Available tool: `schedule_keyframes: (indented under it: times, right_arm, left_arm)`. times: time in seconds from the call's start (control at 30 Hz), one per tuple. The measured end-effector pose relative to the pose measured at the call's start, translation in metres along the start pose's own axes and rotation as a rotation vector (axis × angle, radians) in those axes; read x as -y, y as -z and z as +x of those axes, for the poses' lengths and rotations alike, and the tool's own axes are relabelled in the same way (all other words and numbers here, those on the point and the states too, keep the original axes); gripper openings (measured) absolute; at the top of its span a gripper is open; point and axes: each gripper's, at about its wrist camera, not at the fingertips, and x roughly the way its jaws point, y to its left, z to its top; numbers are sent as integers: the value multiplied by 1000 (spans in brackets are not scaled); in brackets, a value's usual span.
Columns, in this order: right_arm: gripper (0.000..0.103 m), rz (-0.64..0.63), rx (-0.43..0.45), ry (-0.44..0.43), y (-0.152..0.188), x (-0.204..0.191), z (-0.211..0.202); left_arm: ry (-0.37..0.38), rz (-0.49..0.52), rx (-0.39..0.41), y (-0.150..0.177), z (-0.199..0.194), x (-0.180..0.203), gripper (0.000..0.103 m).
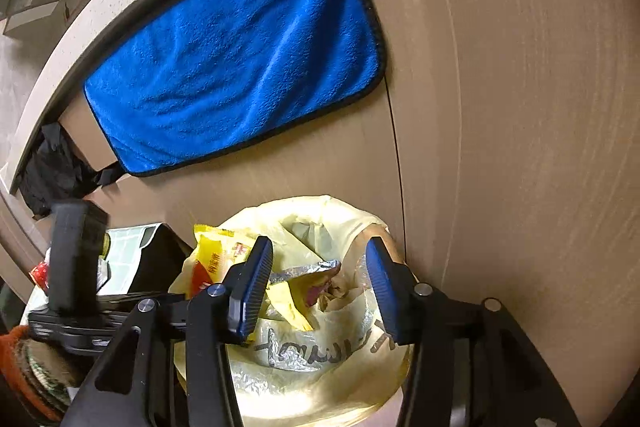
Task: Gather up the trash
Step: 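Open both tools to drop the wrappers into the bin, then move both tools back over the table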
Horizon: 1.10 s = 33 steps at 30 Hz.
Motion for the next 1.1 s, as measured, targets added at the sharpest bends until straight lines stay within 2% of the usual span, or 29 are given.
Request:
schedule_keyframes:
  times: [0.07,0.2,0.33,0.4,0.5,0.63,0.67,0.83,0.93,1.0,1.1]
  right_arm:
    - [46,-5,4,6,0,-1,-2]
    - [46,-7,13,20,-2,-4,-6]
    - [46,-2,39,28,-5,-9,-13]
    - [46,1,59,21,-8,-16,-18]
    - [46,-12,86,-1,-12,-34,-26]
    - [50,-76,121,-3,-10,-74,-32]
    - [50,-92,127,-11,-9,-87,-32]
    - [57,-159,122,-79,0,-150,-26]
    - [61,-206,98,-135,11,-192,-16]
    - [61,-226,75,-169,19,-219,-9]
    - [61,-239,26,-244,30,-254,2]
  left_arm:
    - [17,-14,5,-1,-3,0,58]
    - [25,26,34,8,-29,3,59]
    - [30,34,52,21,-69,0,63]
    - [15,33,85,28,-93,-5,64]
    - [-63,67,187,43,-138,-13,64]
    - [-266,109,322,62,-205,-35,64]
    - [-314,92,359,68,-226,-47,64]
    - [-434,-52,502,98,-310,-108,65]
    - [-494,-151,545,119,-343,-147,68]
    - [-507,-210,539,134,-352,-171,71]
    - [-539,-242,513,154,-360,-192,71]
